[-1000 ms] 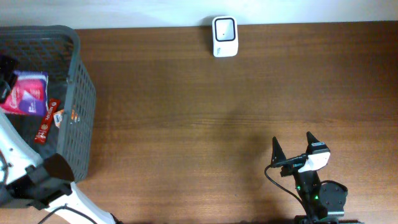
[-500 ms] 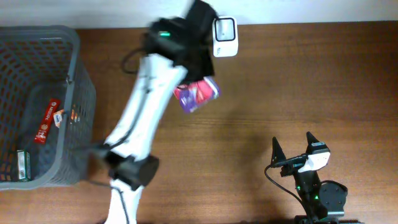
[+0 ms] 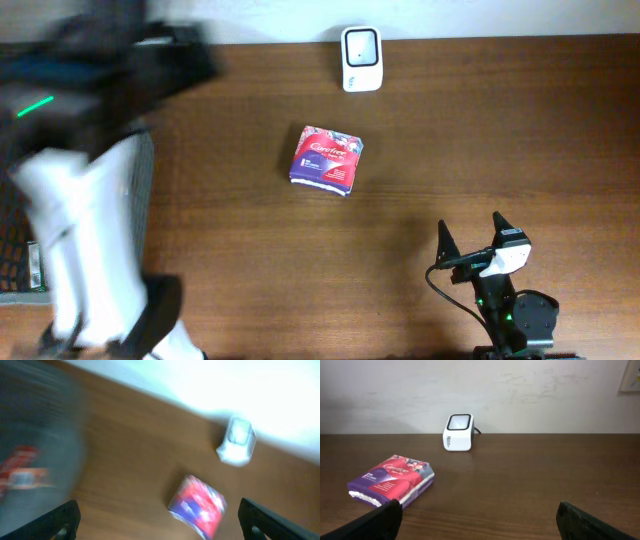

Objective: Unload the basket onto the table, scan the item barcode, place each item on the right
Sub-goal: 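Grasp the purple Carefree pack in the basket with the left gripper, place mid-table, then pick the orange Kleenex tissue pack from the basket with the left gripper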

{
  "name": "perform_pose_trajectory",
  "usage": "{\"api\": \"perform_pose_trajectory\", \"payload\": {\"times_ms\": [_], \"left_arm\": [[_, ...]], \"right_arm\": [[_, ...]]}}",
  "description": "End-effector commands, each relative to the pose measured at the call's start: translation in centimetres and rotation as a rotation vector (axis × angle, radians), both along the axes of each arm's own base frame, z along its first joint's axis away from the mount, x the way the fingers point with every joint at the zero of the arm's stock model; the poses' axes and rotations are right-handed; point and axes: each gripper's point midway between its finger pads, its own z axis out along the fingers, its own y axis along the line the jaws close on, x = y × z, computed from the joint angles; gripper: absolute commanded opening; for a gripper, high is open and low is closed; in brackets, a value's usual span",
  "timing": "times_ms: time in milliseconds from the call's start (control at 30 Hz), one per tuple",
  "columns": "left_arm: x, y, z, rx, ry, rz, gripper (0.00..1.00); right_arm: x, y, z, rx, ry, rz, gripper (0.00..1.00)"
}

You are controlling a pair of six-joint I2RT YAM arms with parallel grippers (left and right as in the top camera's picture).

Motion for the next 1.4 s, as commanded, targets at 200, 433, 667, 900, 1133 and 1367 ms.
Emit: {"api": "perform_pose_trajectory", "payload": {"times_ms": [200, 433, 667, 900, 1133, 1367], "left_arm": [[-4.6, 26.8, -5.9, -0.189, 0.130, 0.757, 0.99], [-0.3, 26.8, -24.3, -0.338, 0.546, 0.781, 0.96], [-0.8, 25.5, -32.6, -0.393, 0.623, 0.992, 0.97], [-0.5, 25.6, -38.6, -0.400, 0.597, 1.002, 0.47], [0.2, 26.1, -31.2, -0.358, 0.505, 0.909, 0.00], [-1.7, 18.0, -2.9, -0.447, -0.160, 0.604, 0.00]], "right_arm": [[0.0, 0.2, -0.3, -0.007, 0.003, 0.006, 0.98], [0.0, 0.2, -0.3, -0.007, 0.003, 0.006, 0.98], [0.0, 0.2, -0.3, -0.007, 0.003, 0.006, 0.98], [0.0, 0.2, -0.3, -0.007, 0.003, 0.006, 0.98], [0.0, 0.2, -0.3, -0.007, 0.003, 0.006, 0.99], [0.0, 0.2, -0.3, -0.007, 0.003, 0.006, 0.98]]}}
